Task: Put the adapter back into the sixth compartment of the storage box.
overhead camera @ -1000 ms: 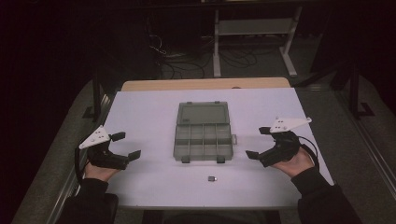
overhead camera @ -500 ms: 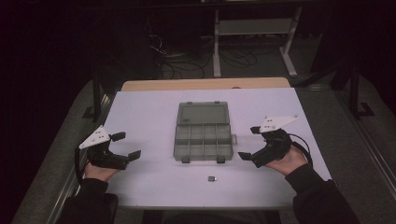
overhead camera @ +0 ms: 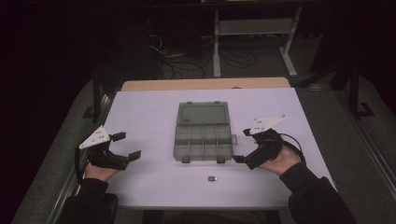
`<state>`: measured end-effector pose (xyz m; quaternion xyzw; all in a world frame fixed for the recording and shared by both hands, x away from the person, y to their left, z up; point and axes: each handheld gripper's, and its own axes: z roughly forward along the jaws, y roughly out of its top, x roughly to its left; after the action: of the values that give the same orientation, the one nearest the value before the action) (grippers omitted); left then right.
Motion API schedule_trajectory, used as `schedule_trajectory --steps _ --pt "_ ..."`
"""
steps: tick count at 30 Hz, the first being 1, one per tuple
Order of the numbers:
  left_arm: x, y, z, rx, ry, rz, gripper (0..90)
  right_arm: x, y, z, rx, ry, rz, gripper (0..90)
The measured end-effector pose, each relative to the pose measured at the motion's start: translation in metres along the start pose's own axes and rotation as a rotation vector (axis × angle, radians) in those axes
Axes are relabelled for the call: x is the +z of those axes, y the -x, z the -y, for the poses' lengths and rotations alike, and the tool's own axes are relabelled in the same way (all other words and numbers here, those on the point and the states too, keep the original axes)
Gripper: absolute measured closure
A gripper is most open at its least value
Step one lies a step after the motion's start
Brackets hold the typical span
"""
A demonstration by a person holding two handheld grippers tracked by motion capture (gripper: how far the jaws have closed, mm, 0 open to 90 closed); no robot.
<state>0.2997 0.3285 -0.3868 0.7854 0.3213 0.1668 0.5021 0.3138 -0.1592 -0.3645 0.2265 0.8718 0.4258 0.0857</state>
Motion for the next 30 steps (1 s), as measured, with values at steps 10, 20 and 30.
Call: schedule_trajectory --steps 10,20,30 --pt "0.000 0.000 0.000 0.000 -0.001 0.001 0.0 0.008 -0.004 -0.004 -0.016 -0.034 -0.020 0.0" --pt "0.001 0.000 0.000 0.002 -0.005 0.001 0.0 0.015 -0.009 -0.008 -0.044 -0.063 -0.036 0.0" --pt "0.001 0.000 0.000 0.003 -0.005 0.001 0.0 0.022 -0.014 -0.013 -0.062 -0.101 -0.054 0.0"
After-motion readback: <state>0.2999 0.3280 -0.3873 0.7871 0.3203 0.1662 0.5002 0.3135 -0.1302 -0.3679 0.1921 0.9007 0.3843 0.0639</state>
